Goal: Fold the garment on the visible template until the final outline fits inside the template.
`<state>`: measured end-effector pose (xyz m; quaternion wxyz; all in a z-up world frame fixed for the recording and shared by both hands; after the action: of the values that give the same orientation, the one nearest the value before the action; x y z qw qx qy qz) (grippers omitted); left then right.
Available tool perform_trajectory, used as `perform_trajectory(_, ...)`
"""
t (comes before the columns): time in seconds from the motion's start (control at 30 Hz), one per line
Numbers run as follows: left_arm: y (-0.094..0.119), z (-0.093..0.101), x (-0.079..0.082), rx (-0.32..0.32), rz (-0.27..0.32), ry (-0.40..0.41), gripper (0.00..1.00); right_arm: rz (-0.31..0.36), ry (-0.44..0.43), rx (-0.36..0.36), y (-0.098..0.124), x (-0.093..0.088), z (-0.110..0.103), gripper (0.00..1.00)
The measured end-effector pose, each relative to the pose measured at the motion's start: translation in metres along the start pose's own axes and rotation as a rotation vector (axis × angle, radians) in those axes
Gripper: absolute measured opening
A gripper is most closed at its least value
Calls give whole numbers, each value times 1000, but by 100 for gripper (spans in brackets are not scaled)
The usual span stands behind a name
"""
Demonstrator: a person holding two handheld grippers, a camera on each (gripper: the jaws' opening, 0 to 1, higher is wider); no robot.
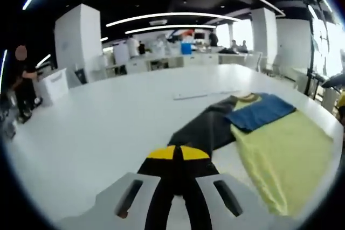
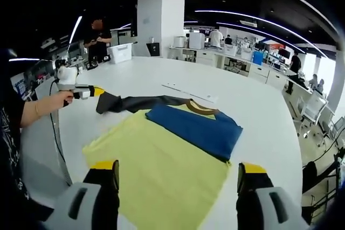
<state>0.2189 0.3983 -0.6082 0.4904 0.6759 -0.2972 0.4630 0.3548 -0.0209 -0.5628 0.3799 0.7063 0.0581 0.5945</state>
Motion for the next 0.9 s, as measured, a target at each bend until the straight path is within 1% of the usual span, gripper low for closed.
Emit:
perform_trajectory(0.07,1,-8,-1,25,0,5,0,-1,-1,-1,1,0,0,91)
perform_trajectory(0.13,2,-21,-4,67,-8,17,0,-3,-3,-3,2,-1,1,91)
perform_trajectory(0.3,2,-43,-10,127,-23,28,0,-7,-10,-2,2,-2,1,91)
perform_trajectory(0.33,2,-48,-14,147,-39,35,0,-9,-9,-2,2,-2,1,91)
perform_trajectory(0.4,1,-54,-17,160,-53,38,0,-15,-12,-4,2,-3,1,91)
perform_trajectory(0.53,-3,-67,-23,175,-60,42,0,-17,-20,-8,2,-4,2,91)
perform_trajectory(0.6,-7,-75,-27,185,-64,64,0,-21,-23,-9,2,-4,2,91)
perform_trajectory(0.7,-13,-87,-37,207,-97,62,0,-34,-26,-13,1,-7,3,91)
perform_trajectory(0.77,-14,-91,-42,213,-109,67,0,-35,-26,-15,1,-7,3,91)
perform_trajectory(0.83,-15,-97,-51,229,-138,68,0,-38,-29,-17,0,-6,3,91)
perform_trajectory(0.9,-16,-101,-56,232,-147,73,0,-39,-29,-18,-2,-6,3,91)
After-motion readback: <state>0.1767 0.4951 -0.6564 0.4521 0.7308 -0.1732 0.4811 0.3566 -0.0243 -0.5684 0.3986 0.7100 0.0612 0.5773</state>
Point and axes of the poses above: the point that each gripper's makers call its tool centre point, and the gripper's own axes: y roughly backward along the fingers, z roughly to its right, x roughly out of its top, the point moved 6 cm from there along y, roughly backward along the fingers, and after that the axes turned 2 degrees about x, right-handed, at the moved point
